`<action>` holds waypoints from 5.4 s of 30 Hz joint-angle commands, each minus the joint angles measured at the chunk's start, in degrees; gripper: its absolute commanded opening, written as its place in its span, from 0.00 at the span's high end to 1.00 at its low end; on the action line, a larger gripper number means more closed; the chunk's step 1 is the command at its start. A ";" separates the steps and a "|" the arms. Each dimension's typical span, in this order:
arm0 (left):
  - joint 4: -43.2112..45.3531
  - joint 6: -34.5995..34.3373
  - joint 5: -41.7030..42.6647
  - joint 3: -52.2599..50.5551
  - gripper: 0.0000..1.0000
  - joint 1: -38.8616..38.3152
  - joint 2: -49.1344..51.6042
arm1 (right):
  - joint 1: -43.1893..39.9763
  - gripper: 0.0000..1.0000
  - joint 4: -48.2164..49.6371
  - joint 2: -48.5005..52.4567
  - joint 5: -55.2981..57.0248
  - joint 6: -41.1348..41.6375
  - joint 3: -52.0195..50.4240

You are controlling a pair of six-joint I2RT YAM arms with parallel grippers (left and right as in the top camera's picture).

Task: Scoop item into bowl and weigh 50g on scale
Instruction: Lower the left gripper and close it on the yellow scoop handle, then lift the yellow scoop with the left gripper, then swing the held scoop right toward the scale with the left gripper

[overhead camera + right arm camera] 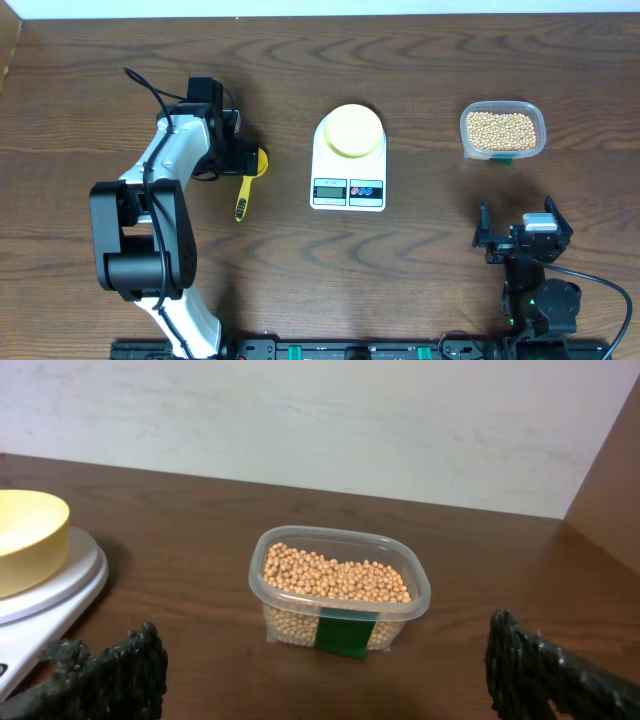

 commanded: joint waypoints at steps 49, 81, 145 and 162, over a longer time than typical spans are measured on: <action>1.36 -0.33 0.55 -1.46 0.34 -0.07 4.28 | 0.39 0.01 -0.22 -0.42 0.46 -0.81 -0.09; 1.31 -0.66 0.55 -1.46 0.92 -0.07 1.31 | 0.39 0.01 -0.22 -0.42 0.46 -0.81 -0.09; -0.83 -24.15 0.57 -1.46 0.92 -0.07 -18.88 | 0.39 0.01 -0.22 -0.42 0.46 -0.81 -0.09; -0.83 -24.17 0.55 -1.46 0.92 -0.07 -18.88 | 0.39 0.01 -0.22 -0.42 0.46 -0.81 -0.09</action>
